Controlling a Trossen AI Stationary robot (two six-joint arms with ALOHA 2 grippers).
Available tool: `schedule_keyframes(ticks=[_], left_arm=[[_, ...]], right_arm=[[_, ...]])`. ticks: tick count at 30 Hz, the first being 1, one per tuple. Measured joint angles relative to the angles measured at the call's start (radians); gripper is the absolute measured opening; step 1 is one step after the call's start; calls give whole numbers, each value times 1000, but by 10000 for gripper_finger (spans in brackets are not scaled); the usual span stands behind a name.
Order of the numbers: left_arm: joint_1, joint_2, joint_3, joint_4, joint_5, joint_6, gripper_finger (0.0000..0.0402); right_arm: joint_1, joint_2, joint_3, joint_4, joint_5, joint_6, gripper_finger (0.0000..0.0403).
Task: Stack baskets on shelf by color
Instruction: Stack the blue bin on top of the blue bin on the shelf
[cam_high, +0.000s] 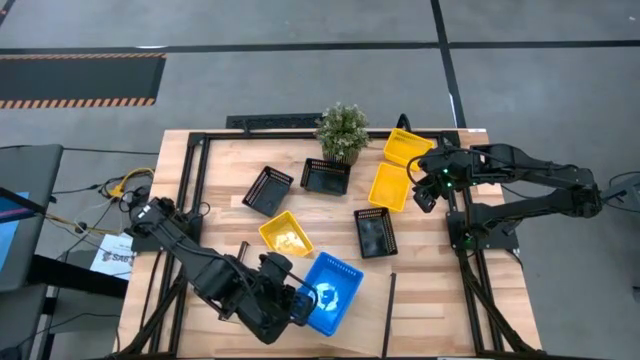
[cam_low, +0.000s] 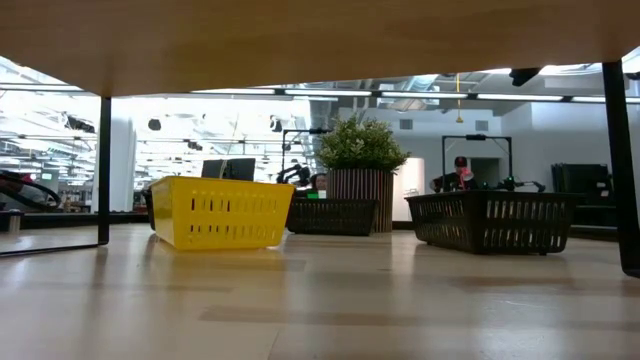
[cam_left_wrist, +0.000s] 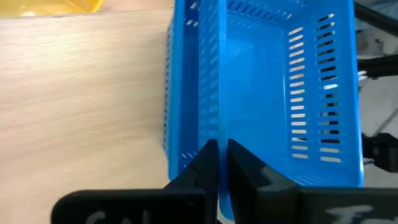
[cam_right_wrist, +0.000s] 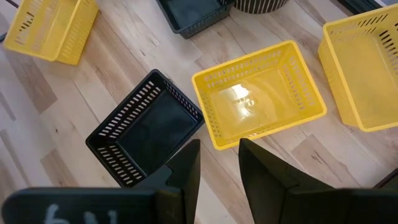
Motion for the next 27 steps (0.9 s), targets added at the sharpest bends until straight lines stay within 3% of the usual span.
schedule_keyframes(ticks=[5, 16, 27], left_arm=[[3, 28, -1, -10, 50, 14, 3], [9, 38, -1, -6, 3, 7, 10], [9, 38, 0, -5, 4, 33, 119]], right_arm=[[0, 0, 0, -7, 0, 0, 133], [1, 0, 0, -7, 0, 1, 134], [1, 0, 0, -7, 0, 2, 134]])
